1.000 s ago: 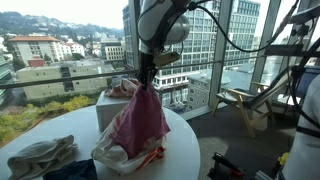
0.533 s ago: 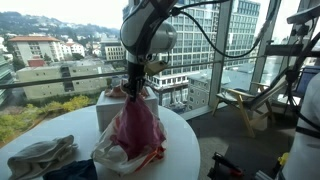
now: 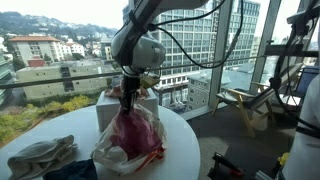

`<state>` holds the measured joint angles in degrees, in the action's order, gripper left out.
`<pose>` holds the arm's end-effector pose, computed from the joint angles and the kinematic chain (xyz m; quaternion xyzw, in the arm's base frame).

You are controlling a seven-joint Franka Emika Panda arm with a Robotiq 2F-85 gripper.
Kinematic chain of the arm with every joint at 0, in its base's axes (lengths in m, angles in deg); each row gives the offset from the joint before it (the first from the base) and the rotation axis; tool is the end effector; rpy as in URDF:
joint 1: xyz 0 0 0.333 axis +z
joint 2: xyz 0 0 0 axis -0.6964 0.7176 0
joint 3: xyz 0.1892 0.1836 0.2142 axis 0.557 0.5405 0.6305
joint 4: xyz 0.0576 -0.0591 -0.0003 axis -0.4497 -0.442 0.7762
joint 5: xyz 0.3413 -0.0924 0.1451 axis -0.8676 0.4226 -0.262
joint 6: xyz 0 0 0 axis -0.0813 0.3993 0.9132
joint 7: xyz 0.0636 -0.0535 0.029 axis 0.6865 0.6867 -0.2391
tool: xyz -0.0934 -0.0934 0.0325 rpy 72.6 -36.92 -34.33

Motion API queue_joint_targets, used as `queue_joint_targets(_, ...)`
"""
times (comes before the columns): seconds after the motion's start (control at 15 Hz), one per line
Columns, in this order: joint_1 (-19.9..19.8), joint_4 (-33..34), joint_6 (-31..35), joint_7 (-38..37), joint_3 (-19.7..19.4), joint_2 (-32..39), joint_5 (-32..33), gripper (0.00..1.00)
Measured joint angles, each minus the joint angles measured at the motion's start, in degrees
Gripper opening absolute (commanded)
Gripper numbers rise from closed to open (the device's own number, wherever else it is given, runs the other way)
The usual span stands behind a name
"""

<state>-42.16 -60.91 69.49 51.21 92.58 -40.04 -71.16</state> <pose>0.5654 0.0484 0.3134 -0.9693 -0.2163 -0.0929 0.0705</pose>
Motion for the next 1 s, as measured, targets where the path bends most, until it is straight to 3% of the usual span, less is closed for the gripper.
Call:
queue_joint_targets(0.33,-2.41,4.54,0.01,2.25,2.02,9.44,0.77,0.04)
queue_joint_targets(0.73,-2.57,11.58,-5.01,-2.69,1.66,20.46,11.81,0.03)
queue_joint_targets(0.8,-2.58,12.85,-6.76,-3.46,1.68,21.62,12.78,0.09)
queue_joint_targets(0.87,-2.58,14.04,-8.43,-3.97,1.75,22.50,13.39,0.38)
queue_joint_targets(1.0,-2.58,16.06,-11.18,-4.68,1.92,23.50,13.85,0.45)
